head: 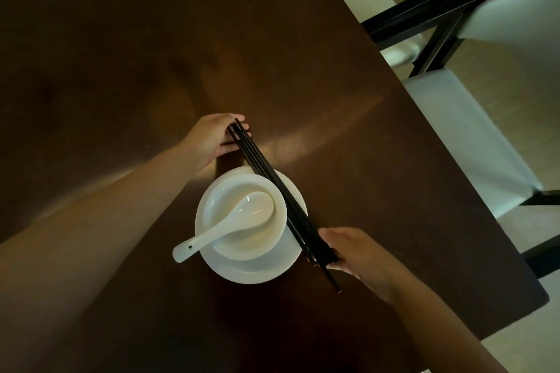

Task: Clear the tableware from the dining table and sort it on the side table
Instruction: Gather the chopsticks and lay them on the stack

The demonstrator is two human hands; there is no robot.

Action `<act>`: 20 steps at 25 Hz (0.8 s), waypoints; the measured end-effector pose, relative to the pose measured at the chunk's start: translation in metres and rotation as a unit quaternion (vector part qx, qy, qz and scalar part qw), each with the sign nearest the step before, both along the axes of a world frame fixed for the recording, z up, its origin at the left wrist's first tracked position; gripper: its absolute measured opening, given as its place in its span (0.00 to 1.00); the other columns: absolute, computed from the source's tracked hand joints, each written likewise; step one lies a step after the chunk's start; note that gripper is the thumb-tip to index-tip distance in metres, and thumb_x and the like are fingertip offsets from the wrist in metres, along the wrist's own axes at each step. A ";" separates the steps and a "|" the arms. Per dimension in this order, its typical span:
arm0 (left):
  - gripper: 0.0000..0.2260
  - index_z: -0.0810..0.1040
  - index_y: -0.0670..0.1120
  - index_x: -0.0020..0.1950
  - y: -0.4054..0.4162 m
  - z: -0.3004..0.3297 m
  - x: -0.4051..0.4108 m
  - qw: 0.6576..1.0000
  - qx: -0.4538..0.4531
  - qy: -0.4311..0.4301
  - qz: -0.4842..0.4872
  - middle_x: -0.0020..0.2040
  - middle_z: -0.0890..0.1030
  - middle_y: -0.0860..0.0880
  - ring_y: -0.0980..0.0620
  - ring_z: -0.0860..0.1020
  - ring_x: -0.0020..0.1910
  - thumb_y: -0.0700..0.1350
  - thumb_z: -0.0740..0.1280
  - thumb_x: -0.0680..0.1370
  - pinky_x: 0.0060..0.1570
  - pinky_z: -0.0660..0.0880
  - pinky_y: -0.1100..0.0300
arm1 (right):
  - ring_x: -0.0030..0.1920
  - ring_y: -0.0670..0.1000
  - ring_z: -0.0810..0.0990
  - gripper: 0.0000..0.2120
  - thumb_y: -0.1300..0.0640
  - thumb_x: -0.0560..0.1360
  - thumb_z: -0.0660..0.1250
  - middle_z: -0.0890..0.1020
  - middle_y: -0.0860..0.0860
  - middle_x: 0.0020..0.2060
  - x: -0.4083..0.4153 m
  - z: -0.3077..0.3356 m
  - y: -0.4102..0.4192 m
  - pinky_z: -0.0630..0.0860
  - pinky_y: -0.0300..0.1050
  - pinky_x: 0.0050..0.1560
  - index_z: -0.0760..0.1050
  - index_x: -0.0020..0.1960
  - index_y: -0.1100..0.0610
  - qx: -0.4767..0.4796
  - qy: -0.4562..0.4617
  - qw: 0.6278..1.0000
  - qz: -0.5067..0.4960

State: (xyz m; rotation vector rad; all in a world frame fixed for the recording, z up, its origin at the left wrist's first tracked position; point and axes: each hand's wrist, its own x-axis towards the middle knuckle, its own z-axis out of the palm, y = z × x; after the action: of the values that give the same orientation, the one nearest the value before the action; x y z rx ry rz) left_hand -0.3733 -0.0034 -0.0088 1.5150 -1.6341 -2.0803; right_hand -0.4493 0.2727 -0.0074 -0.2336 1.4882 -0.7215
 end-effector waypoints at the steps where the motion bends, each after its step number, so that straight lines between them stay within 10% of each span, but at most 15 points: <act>1: 0.14 0.73 0.41 0.63 0.000 0.000 -0.001 1.000 -0.005 0.002 0.002 0.57 0.79 0.43 0.49 0.79 0.55 0.43 0.56 0.81 0.48 0.78 0.58 | 0.60 0.54 0.76 0.10 0.56 0.79 0.57 0.78 0.56 0.56 0.004 -0.001 0.004 0.74 0.42 0.58 0.74 0.57 0.55 0.006 0.019 1.000 -0.009; 8: 0.14 0.77 0.40 0.57 0.003 -0.002 0.000 1.000 -0.025 0.007 0.005 0.51 0.82 0.44 0.51 0.82 0.50 0.44 0.56 0.81 0.49 0.78 0.60 | 0.62 0.53 0.73 0.18 0.48 0.80 0.50 0.79 0.51 0.58 0.054 -0.006 0.025 0.62 0.53 0.70 0.73 0.60 0.54 0.024 -0.094 0.878 -0.470; 20: 0.14 0.72 0.45 0.64 -0.003 0.009 0.029 0.994 -0.102 -0.034 -0.003 0.58 0.78 0.47 0.51 0.78 0.55 0.47 0.57 0.80 0.51 0.76 0.59 | 0.59 0.44 0.73 0.15 0.50 0.80 0.51 0.76 0.44 0.58 0.055 0.002 0.019 0.67 0.45 0.60 0.70 0.64 0.46 0.024 0.180 0.925 -0.333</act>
State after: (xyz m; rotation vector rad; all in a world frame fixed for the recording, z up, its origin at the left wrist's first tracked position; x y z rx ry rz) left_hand -0.3445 -0.0060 0.0003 1.5297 -1.8127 -1.8175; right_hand -0.3944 0.2920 -0.0056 0.2083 1.9610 -1.2282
